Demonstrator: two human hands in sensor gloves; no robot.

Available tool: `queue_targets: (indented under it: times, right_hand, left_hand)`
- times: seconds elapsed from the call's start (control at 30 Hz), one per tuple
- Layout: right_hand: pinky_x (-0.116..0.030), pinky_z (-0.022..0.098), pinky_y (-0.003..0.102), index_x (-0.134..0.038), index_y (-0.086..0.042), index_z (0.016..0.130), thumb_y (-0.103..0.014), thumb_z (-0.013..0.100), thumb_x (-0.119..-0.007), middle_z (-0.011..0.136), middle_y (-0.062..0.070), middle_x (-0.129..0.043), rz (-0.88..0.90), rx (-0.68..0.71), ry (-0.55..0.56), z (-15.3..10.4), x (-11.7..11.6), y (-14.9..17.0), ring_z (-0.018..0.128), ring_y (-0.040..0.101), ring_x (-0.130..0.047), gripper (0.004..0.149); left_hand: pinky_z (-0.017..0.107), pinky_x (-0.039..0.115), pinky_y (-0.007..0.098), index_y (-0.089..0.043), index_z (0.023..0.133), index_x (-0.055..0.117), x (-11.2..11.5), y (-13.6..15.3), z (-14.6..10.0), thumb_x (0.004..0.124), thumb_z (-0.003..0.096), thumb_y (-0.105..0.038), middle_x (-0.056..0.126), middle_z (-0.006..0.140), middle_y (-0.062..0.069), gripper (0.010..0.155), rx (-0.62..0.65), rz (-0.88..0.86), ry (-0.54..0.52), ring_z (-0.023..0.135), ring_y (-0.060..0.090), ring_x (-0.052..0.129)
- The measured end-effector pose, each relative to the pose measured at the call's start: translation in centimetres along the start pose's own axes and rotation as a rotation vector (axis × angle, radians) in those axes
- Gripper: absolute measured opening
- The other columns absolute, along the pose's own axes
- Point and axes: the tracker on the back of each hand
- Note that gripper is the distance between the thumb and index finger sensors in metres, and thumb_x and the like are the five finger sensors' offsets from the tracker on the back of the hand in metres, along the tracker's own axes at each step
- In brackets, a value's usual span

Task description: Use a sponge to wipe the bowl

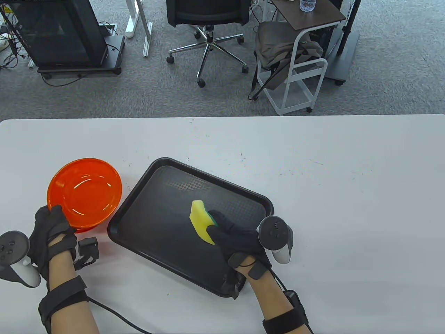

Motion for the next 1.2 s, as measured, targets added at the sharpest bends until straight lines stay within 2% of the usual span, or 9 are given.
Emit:
queue_targets:
  times: [0.17, 0.5, 0.73, 0.93, 1.2]
  right_hand:
    - [-0.073, 0.052, 0.062, -0.055, 0.004, 0.095, -0.032, 0.061, -0.073, 0.083, 0.030, -0.085, 0.010, -0.005, 0.004, -0.1, 0.1, 0.1, 0.061, 0.038, -0.099, 0.053]
    - [-0.073, 0.052, 0.062, -0.055, 0.004, 0.095, -0.033, 0.061, -0.073, 0.083, 0.030, -0.085, 0.022, -0.007, 0.011, -0.1, 0.1, 0.0, 0.061, 0.039, -0.099, 0.053]
    - [-0.073, 0.052, 0.062, -0.055, 0.003, 0.095, -0.033, 0.061, -0.073, 0.083, 0.030, -0.085, 0.029, -0.009, 0.034, -0.2, 0.5, 0.1, 0.061, 0.038, -0.099, 0.053]
    - [-0.073, 0.052, 0.062, -0.055, 0.003, 0.095, -0.033, 0.061, -0.073, 0.083, 0.030, -0.084, 0.031, -0.013, 0.030, -0.1, 0.5, 0.3, 0.061, 0.039, -0.098, 0.053]
    - [-0.073, 0.052, 0.062, -0.055, 0.003, 0.095, -0.033, 0.061, -0.073, 0.084, 0.030, -0.084, 0.032, -0.014, 0.028, -0.1, 0.5, 0.3, 0.061, 0.039, -0.098, 0.053]
  left_hand:
    - [0.026, 0.089, 0.041, -0.008, 0.097, 0.063, 0.2, 1.1, 0.2, 0.076, 0.0530, -0.043, 0.096, 0.041, 0.005, 0.058, -0.048, -0.031, -0.022, 0.009, 0.015, 0.093]
    - [0.028, 0.088, 0.042, -0.004, 0.100, 0.055, 1.3, 2.9, 0.2, 0.075, 0.0530, -0.041, 0.094, 0.047, 0.009, 0.063, -0.144, 0.052, 0.007, 0.013, 0.015, 0.094]
    - [0.027, 0.089, 0.041, -0.004, 0.100, 0.056, 1.6, 3.5, 0.4, 0.075, 0.0529, -0.041, 0.094, 0.045, 0.007, 0.063, -0.177, 0.074, 0.010, 0.012, 0.013, 0.094]
    - [0.033, 0.086, 0.044, -0.004, 0.104, 0.044, 1.4, 3.1, 0.4, 0.074, 0.0541, -0.046, 0.093, 0.054, 0.007, 0.072, -0.216, 0.136, 0.136, 0.020, 0.017, 0.094]
    - [0.038, 0.082, 0.051, -0.003, 0.104, 0.034, 1.4, 2.6, 0.0, 0.074, 0.0534, -0.045, 0.089, 0.061, 0.015, 0.077, -0.235, 0.116, 0.204, 0.027, 0.024, 0.093]
Point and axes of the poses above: the tracker on the back of each hand, its own y axis roughly to the little-finger side, its own z axis roughly from the wrist to the fingertips, x = y × z
